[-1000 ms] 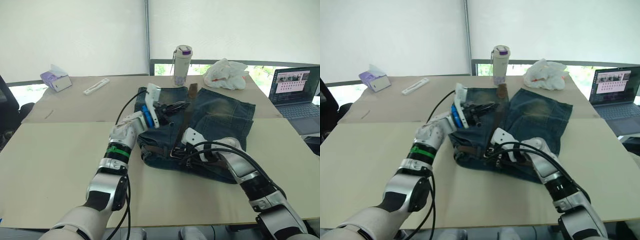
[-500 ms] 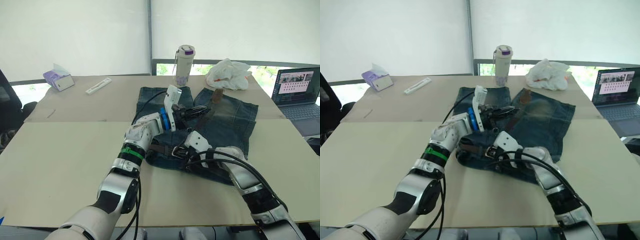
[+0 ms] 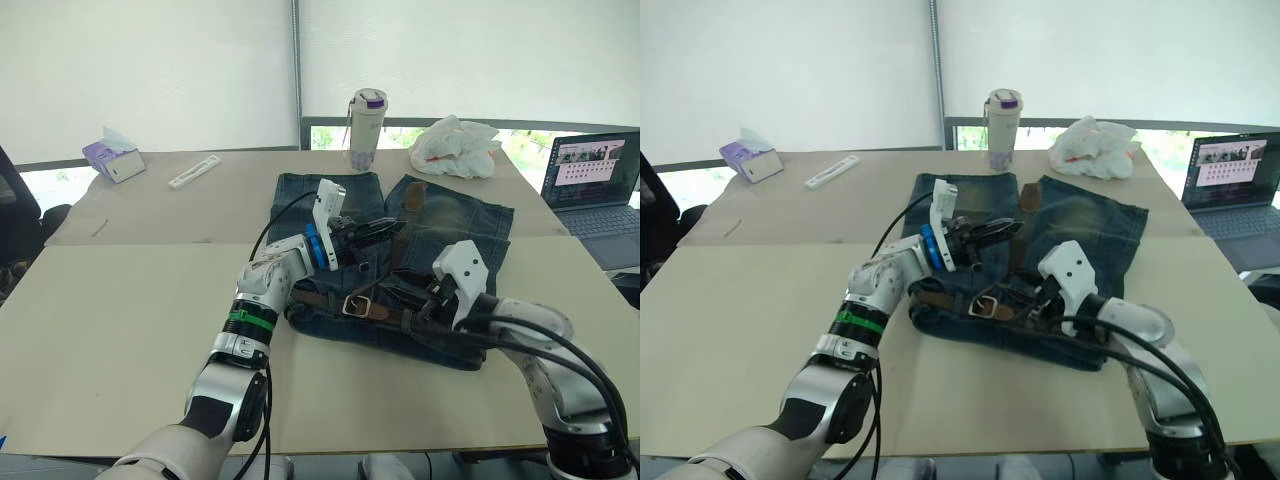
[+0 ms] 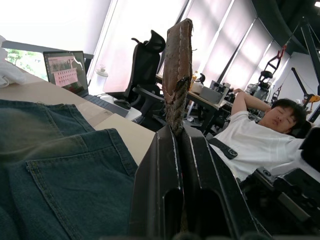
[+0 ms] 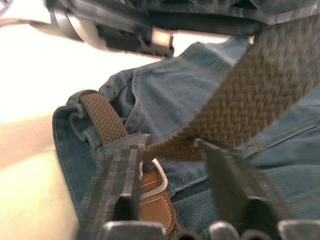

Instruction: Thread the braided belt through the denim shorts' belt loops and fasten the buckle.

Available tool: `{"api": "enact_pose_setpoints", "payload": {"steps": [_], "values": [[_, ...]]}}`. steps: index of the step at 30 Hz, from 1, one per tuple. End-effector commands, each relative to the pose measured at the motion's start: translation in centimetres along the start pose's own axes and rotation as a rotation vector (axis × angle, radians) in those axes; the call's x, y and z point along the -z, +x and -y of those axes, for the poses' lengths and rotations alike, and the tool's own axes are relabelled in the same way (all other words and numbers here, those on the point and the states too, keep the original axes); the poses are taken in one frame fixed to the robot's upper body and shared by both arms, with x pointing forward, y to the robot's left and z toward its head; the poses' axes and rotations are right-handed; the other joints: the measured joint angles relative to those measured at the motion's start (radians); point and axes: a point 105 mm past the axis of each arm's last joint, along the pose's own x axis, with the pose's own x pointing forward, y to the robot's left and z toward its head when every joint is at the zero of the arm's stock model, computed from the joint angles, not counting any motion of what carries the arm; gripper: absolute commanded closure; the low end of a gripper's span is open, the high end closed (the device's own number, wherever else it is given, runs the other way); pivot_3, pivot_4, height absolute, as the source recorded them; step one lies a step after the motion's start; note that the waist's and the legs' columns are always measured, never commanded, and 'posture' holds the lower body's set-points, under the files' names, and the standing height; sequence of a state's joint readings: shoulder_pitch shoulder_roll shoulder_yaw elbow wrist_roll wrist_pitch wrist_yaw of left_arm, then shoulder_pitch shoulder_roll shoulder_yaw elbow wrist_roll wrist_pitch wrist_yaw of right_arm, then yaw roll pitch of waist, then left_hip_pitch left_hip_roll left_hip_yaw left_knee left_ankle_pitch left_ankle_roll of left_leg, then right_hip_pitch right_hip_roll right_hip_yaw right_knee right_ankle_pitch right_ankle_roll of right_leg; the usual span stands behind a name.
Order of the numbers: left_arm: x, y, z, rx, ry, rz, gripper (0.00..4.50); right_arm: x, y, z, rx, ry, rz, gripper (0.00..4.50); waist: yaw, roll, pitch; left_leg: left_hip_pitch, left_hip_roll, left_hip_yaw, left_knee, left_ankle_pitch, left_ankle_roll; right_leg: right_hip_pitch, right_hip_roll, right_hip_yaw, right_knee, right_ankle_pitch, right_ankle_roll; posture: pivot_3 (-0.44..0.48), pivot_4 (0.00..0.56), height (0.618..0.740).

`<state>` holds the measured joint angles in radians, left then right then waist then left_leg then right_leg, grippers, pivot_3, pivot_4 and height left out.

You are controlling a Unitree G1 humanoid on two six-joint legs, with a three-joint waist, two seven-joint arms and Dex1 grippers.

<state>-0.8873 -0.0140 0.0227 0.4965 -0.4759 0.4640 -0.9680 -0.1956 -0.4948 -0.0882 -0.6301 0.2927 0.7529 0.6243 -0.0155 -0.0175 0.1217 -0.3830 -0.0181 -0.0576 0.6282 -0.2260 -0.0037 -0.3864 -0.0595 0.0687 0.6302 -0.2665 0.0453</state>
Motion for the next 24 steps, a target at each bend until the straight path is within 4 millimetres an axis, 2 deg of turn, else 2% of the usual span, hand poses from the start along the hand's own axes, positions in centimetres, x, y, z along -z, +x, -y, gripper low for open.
{"api": "enact_pose_setpoints", "payload": {"steps": [1, 5, 10, 13, 17, 21, 24], "values": [[-0.9, 0.5, 0.7, 0.023, 0.008, 0.038, 4.50, -1.5, -0.5, -0.5, 0.123, -0.033, 0.022, 0.88, 0.001, 0.000, 0.000, 0.000, 0.000, 0.000, 0.000, 0.000, 0.000, 0.000, 0.000, 0.000, 0.000, 0.000, 0.000, 0.000, 0.150, 0.740], [-0.4, 0.6, 0.8, 0.021, -0.006, 0.032, 4.50, -2.2, 0.4, -1.0, 0.203, -0.009, 0.027, 0.88, -0.002, 0.000, 0.000, 0.000, 0.000, 0.000, 0.000, 0.000, 0.000, 0.000, 0.000, 0.000, 0.000, 0.000, 0.000, 0.000, 0.150, 0.740], [0.0, 0.7, 1.1, 0.028, -0.009, 0.024, 4.50, -1.9, 0.9, 0.1, 0.333, 0.036, -0.004, 0.88, 0.000, 0.001, 0.000, 0.000, 0.000, 0.000, 0.000, 0.000, 0.000, 0.000, 0.000, 0.000, 0.000, 0.000, 0.000, 0.000, 0.150, 0.740], [0.0, 0.7, 1.1, 0.028, -0.010, 0.022, 4.50, -2.3, 0.9, 0.7, 0.385, 0.048, 0.000, 1.71, 0.000, 0.001, 0.000, 0.000, 0.000, 0.000, 0.000, 0.000, 0.000, 0.000, 0.000, 0.000, 0.000, 0.000, 0.000, 0.000, 0.150, 0.740], [0.0, 0.6, 1.0, 0.022, -0.011, 0.025, 4.50, -1.9, 0.5, 1.9, 0.458, 0.014, -0.046, 3.10, 0.000, 0.001, -0.001, 0.000, 0.000, 0.000, 0.000, 0.000, 0.000, 0.000, 0.000, 0.000, 0.000, 0.000, 0.000, 0.000, 0.150, 0.740], [0.1, 0.5, 1.0, 0.021, -0.011, 0.026, 4.50, -1.9, 0.7, 1.8, 0.454, 0.022, -0.044, 4.45, 0.000, 0.001, -0.001, 0.000, 0.000, 0.001, 0.000, 0.000, 0.000, 0.000, 0.000, 0.000, 0.000, 0.000, 0.000, 0.000, 0.150, 0.740], [0.2, 0.5, 1.0, 0.017, -0.015, 0.029, 4.50, -1.9, 0.7, 1.7, 0.455, 0.018, -0.044, 4.45, -0.002, 0.001, -0.001, 0.000, 0.000, 0.001, 0.000, 0.000, 0.000, 0.000, 0.000, 0.000, 0.000, 0.000, 0.000, 0.000, 0.150, 0.740]]}}
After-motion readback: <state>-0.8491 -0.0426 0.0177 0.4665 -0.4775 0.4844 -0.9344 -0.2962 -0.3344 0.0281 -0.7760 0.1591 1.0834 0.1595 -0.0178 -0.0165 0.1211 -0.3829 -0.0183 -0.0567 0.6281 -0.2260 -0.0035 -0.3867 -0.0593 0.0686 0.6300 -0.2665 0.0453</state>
